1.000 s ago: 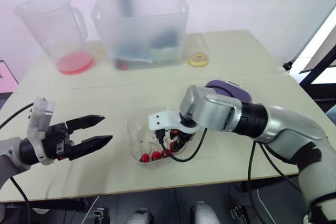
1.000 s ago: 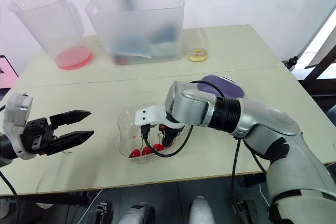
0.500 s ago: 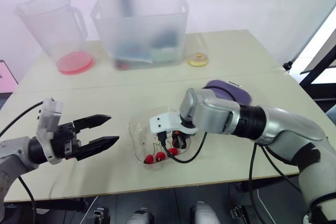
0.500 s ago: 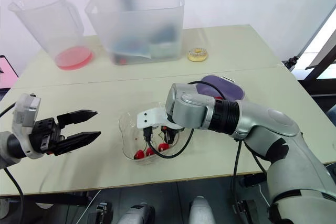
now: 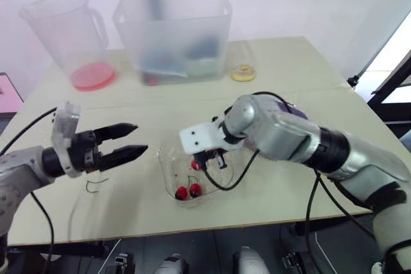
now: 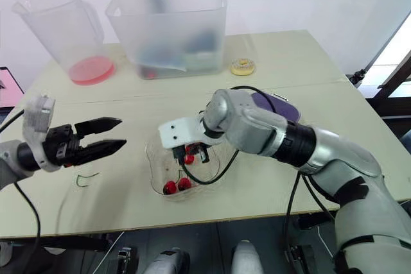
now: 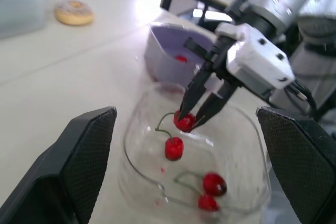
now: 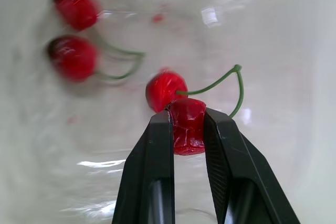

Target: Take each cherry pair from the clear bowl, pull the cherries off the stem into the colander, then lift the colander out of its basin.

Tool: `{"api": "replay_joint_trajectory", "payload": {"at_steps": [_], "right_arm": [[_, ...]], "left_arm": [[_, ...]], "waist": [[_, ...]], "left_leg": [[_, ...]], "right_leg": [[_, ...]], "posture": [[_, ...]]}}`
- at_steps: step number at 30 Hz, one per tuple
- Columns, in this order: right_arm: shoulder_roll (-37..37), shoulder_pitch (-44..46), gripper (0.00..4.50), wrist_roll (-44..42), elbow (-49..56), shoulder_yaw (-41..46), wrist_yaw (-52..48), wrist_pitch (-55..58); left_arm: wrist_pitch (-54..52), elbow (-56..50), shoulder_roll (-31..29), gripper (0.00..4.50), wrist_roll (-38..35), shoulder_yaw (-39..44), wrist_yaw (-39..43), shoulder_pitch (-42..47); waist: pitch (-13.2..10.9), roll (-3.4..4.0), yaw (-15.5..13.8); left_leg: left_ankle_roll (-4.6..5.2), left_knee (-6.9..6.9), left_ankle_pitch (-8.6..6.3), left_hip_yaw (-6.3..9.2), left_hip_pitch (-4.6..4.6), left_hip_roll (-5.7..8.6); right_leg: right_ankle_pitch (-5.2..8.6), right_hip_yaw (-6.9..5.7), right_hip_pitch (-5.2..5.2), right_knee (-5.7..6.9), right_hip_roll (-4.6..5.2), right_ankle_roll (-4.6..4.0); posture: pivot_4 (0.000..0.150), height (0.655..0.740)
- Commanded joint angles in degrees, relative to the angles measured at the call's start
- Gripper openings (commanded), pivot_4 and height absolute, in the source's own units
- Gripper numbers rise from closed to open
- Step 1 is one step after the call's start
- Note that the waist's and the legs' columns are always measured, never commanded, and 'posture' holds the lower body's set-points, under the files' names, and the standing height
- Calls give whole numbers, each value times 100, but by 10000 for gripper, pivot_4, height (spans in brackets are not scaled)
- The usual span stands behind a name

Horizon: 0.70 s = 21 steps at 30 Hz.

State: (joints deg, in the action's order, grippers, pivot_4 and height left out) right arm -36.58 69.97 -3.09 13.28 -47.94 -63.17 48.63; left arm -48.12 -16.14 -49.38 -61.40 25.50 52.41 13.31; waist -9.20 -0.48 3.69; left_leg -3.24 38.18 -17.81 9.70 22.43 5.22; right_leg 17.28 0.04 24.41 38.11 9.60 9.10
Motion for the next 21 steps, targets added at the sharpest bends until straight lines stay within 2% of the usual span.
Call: {"api": "replay_joint_trajectory", "payload": {"at_steps": [1,4,8,14,21], "right_arm": [[50,-240,6346,41,309,919,314,-656],[-27,-436,6346,196,477,1259,363,-1279],[-36,-457,6346,-16,699,1784,253,-1110],[39,-583,6346,1262,362,1963,1396,-2717],[249,-890,6346,1971,186,1953,1776,-3223]], "left_arm": [[-271,453,1,45000,-309,-5,-260,648],[-422,806,33,45000,-305,-94,-382,1139],[-461,1119,-9,45000,-10,-523,-163,1698],[-778,1722,315,45000,52,-1023,-236,2838],[-680,2033,967,45000,230,-1129,-430,3537]], "waist": [[0,-1,12],[1,-1,31],[1,-1,30],[1,-3,17],[2,-3,45]], "left_leg": [[0,1,0,1,0,1],[0,-1,0,0,0,2],[0,-1,0,-2,0,2],[0,6,0,-2,0,7],[0,5,0,-11,0,8]], "right_leg": [[0,-1,-1,1,-1,0],[0,-1,0,1,-1,0],[0,-1,1,1,-4,0],[0,-2,-1,6,-3,0],[0,-3,0,10,-7,0]], "posture": [[1500,7400],[1500,7400],[1500,7400],[1500,7400],[1500,7400]]}}
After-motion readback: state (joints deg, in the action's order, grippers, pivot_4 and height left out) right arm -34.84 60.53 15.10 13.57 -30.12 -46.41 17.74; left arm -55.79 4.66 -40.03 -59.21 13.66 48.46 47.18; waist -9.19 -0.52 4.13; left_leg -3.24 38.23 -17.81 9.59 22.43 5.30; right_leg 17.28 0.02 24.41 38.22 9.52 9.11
